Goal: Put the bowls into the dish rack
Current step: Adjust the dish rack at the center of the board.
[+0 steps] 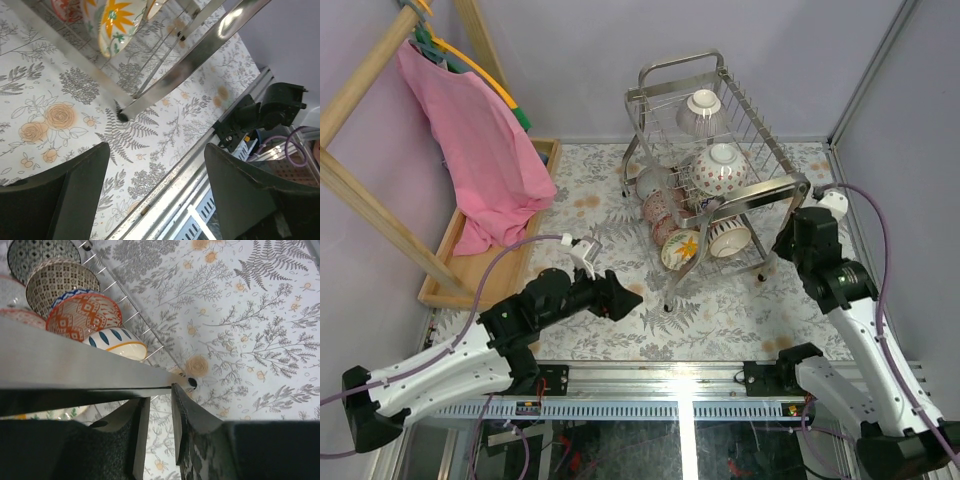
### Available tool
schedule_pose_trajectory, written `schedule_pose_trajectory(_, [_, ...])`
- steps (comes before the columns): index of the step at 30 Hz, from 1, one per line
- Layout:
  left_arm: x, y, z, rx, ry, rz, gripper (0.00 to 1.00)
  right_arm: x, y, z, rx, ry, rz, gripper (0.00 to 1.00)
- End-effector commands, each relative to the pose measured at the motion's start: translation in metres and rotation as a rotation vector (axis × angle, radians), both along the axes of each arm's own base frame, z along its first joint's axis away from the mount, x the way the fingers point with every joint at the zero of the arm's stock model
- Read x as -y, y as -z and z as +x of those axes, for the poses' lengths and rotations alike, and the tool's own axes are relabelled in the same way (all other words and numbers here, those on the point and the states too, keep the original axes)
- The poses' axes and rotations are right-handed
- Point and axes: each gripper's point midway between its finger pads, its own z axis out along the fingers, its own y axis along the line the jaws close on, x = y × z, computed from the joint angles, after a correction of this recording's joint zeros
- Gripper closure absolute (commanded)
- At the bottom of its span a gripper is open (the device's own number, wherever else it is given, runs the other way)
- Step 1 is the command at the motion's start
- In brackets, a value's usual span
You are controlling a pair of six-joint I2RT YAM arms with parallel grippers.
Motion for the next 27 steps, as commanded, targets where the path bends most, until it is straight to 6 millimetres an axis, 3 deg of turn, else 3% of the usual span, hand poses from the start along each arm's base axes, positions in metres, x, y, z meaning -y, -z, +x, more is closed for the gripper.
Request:
schedule_pose_trajectory(1, [0.003, -0.027, 0.018, 0.098, -0.055, -0.018, 0.24, 0.011, -0.014, 0.035, 0.052, 0.006, 0.092, 0.70])
schedule_pose_trajectory(6, [-0.001, -0.043, 0.050, 0.197, -0.169, 0.047, 0.18, 0.052, -0.007, 0.068, 0.054, 0.066, 0.198, 0.66])
schedule_pose_trajectory(9, [0.001, -0.057, 0.075, 0.268, -0.237, 0.088, 0.11, 0.060, 0.000, 0.088, 0.040, 0.082, 0.272, 0.61])
schedule_pose_trajectory(14, [-0.006, -0.068, 0.146, 0.347, -0.314, 0.089, 0.07, 0.085, -0.006, 0.105, 0.049, 0.122, 0.327, 0.45])
schedule_pose_trajectory(16, [-0.012, -0.070, 0.177, 0.380, -0.331, 0.073, 0.07, 0.092, -0.015, 0.101, 0.051, 0.146, 0.301, 0.38])
schedule_pose_trajectory(19, [-0.014, -0.081, 0.220, 0.463, -0.341, 0.081, 0.07, 0.089, -0.026, 0.086, 0.080, 0.156, 0.297, 0.16])
schedule_pose_trajectory(24, [-0.011, -0.081, 0.280, 0.545, -0.358, 0.053, 0.07, 0.075, -0.029, 0.044, 0.133, 0.163, 0.315, 0.07])
schedule_pose_trajectory(27, [0.000, -0.071, 0.308, 0.575, -0.316, 0.061, 0.08, 0.069, -0.028, 0.019, 0.115, 0.150, 0.288, 0.07])
